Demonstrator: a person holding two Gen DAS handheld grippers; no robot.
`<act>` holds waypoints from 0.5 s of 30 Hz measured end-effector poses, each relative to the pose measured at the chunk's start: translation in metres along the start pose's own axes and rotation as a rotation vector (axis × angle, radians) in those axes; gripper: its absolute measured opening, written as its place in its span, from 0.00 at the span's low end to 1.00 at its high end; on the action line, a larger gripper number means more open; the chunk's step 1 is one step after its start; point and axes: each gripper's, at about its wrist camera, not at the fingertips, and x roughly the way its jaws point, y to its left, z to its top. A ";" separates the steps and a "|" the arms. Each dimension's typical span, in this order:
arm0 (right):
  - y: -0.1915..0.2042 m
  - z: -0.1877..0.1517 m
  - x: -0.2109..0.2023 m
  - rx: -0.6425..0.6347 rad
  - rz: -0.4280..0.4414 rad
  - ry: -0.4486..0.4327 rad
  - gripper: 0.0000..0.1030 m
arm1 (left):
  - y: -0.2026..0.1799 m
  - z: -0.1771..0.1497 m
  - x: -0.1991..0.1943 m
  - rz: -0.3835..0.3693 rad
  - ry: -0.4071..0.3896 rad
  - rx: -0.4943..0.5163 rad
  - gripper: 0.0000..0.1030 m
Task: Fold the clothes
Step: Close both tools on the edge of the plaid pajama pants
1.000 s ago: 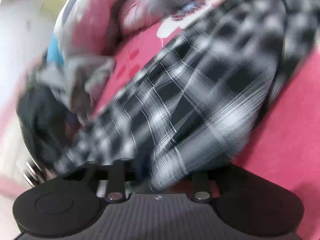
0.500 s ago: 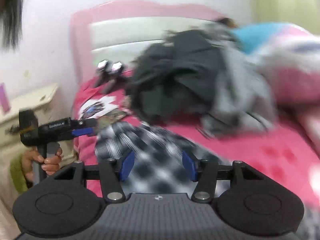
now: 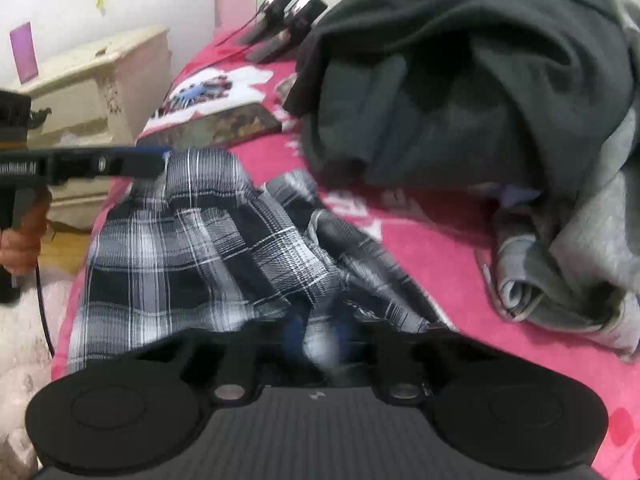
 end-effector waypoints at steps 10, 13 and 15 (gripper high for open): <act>0.032 0.002 -0.066 -0.010 -0.283 -0.163 0.02 | -0.021 0.009 -0.003 -0.103 -0.038 0.060 0.05; 0.024 0.007 -0.067 -0.016 -0.326 -0.168 0.02 | -0.024 0.010 0.006 -0.094 -0.040 0.087 0.04; 0.019 0.011 -0.062 -0.013 -0.333 -0.167 0.02 | -0.024 0.010 0.012 -0.080 -0.040 0.101 0.04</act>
